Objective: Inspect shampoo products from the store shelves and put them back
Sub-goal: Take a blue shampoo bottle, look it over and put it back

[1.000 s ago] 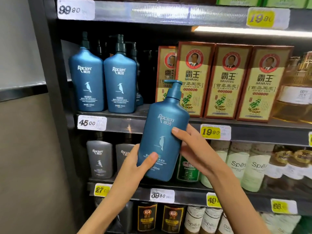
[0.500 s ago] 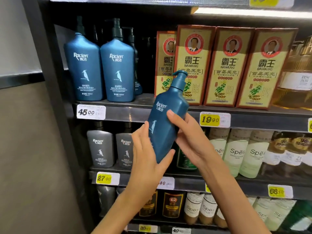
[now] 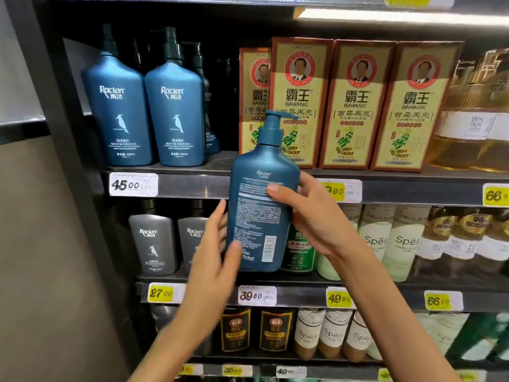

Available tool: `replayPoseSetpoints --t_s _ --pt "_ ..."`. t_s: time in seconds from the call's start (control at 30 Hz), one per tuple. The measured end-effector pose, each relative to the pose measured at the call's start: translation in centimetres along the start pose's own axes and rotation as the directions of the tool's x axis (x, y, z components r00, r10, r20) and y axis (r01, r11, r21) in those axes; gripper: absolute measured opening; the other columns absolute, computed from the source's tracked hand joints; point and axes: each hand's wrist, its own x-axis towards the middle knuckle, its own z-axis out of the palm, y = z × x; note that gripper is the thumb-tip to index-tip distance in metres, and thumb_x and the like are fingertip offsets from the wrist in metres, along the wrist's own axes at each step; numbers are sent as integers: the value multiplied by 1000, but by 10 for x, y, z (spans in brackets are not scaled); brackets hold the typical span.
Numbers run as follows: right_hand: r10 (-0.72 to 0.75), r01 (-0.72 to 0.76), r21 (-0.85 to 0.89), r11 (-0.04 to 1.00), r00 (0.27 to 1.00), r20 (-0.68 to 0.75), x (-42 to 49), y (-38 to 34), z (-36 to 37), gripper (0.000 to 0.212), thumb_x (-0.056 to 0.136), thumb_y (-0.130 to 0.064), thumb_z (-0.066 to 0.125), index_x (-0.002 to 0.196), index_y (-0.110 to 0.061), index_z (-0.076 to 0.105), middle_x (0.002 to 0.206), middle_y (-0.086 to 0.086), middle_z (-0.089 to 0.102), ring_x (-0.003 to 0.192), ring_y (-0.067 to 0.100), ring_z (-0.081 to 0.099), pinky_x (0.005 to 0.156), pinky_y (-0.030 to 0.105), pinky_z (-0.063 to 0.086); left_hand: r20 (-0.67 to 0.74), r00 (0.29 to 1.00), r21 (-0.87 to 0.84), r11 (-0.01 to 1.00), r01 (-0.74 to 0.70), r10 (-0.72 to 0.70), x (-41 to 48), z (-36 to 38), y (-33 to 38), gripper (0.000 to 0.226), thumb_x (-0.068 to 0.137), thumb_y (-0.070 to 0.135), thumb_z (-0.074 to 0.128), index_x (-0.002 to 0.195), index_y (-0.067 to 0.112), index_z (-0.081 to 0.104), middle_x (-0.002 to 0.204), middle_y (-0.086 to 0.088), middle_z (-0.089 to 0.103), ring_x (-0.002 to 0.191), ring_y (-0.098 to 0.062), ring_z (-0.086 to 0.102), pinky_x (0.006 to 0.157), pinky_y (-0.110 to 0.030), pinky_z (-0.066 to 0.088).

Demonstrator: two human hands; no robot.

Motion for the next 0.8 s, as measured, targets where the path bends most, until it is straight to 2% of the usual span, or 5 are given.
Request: replayPoseSetpoints --t_s 0.17,0.37,0.5,0.63,0.8 --pt "-98 60 -177 982 971 -216 -7 7 28 39 75 -16 77 98 -15 46 92 -2 61 80 3 63 67 18 51 -269 963 450 884 124 2 -2 47 21 112 69 44 73 140 33 -12 150 -11 17 140 -25 21 113 -46 25" --pt "48 -56 -240 969 998 -38 -3 -3 14 83 61 -65 56 128 -18 47 114 -7 64 106 6 61 98 30 48 46 995 -158 983 95 -89 9 11 23 53 71 41 61 121 30 47 111 25 63 101 10 57 80 -6 43" --pt "65 -63 -26 998 995 73 -6 6 7 46 79 -50 59 110 -16 63 104 1 73 94 15 69 82 28 56 167 977 -253 952 173 -133 13 -1 18 27 79 31 60 105 22 57 94 19 71 90 5 64 74 -9 47" --pt "-4 0 -143 990 1000 -31 -11 19 9 52 80 -44 62 118 -9 56 110 9 69 97 18 67 86 33 54 114 981 -196 964 180 -160 15 -4 15 29 82 35 56 109 25 52 104 17 65 96 7 61 77 -8 45" --pt "67 -13 -291 957 982 177 -31 45 0 50 73 -36 66 119 -28 48 116 -11 64 104 1 62 85 19 51 124 955 -428 854 297 -270 2 -9 1 38 82 32 64 115 18 53 113 0 68 106 -15 63 82 -24 52"
